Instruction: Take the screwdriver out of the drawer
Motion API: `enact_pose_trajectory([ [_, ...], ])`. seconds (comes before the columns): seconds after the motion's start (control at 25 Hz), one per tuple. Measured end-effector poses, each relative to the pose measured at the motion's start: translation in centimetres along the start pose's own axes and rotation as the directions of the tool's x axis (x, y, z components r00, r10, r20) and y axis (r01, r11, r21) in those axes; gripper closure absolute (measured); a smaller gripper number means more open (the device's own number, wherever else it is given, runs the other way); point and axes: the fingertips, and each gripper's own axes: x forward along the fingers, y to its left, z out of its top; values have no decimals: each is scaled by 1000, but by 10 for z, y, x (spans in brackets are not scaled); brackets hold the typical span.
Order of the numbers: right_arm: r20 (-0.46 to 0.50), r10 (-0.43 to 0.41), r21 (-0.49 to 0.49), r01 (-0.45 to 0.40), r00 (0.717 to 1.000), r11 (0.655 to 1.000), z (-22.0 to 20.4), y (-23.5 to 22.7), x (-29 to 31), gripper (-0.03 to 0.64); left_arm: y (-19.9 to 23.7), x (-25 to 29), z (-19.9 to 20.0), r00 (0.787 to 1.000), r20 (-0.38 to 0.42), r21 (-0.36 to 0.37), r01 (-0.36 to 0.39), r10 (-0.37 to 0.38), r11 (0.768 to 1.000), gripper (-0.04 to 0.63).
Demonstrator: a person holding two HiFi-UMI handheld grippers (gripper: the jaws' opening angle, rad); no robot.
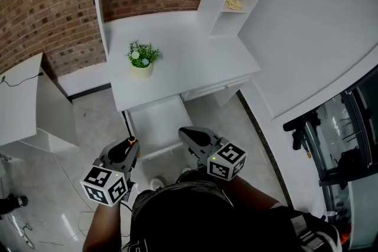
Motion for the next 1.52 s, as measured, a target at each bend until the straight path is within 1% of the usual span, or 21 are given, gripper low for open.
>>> enact_pose_trajectory([
  [0.28,6,42,-20,-42,999,999,6,6,-5,614,-13,-15,12,997,63,-1,-42,42,999,515],
  [0.48,7,59,-51,-59,998,997,7,4,-27,614,-31,-15,14,992,98,-9,-74,74,997,515],
  [0.72,3,80,-31,-80,997,996,-1,-10,-61,614,-69,-7,2,990,92,-23,-102,103,995,515],
  [0.88,1,117,-40,-117,993,992,-7,-10,-80,614,-95,-6,-7,989,83,-16,-123,124,992,515],
  [1.08,14,141,-43,-141,990,989,-8,-11,-104,614,-122,-9,-16,984,82,-5,-160,160,987,515],
  [1.52,33,173,-55,-171,984,984,-18,-8,-150,614,-169,-19,-30,972,108,2,-210,209,978,515],
])
